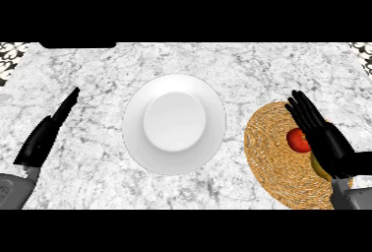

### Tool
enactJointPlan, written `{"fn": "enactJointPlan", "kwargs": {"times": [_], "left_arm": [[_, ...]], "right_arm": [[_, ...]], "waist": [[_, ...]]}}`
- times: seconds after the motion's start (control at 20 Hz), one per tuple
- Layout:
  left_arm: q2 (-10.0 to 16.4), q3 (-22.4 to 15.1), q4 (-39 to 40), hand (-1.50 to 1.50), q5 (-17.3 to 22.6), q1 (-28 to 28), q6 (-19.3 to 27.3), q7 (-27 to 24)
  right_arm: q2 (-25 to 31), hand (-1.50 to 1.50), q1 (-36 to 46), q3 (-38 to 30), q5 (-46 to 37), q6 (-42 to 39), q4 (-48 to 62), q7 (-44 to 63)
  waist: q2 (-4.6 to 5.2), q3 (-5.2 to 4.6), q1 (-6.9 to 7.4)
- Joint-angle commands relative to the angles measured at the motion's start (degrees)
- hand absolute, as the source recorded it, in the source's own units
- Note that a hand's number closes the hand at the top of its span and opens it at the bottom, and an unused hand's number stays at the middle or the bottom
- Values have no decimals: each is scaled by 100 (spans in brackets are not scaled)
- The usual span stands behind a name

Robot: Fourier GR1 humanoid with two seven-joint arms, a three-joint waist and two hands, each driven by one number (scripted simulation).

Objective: Pick the tomato from the placemat and place it in the plate

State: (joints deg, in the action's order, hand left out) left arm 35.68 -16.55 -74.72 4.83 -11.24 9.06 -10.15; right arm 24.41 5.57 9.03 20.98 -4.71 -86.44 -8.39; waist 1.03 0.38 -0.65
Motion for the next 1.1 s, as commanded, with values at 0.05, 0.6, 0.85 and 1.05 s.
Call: {"fn": "enactJointPlan", "kwargs": {"times": [0.05,0.6,0.85,1.05], "left_arm": [[-243,224,-368,0,252,285,-33,227],[-1232,425,-67,0,1055,766,3,-126],[-1108,683,-179,0,1104,645,-152,203],[-977,850,-369,0,1184,795,-358,293]], "right_arm": [[-363,150,598,-282,-15,611,436,614],[-1244,-150,567,40,-2705,4505,705,218],[-1311,-150,311,174,-3406,4999,911,59],[-1033,-150,-597,633,-4381,5396,-735,1478]], "waist": [[-104,-36,156],[-108,-42,136],[-105,-39,86],[-131,-46,15]]}}
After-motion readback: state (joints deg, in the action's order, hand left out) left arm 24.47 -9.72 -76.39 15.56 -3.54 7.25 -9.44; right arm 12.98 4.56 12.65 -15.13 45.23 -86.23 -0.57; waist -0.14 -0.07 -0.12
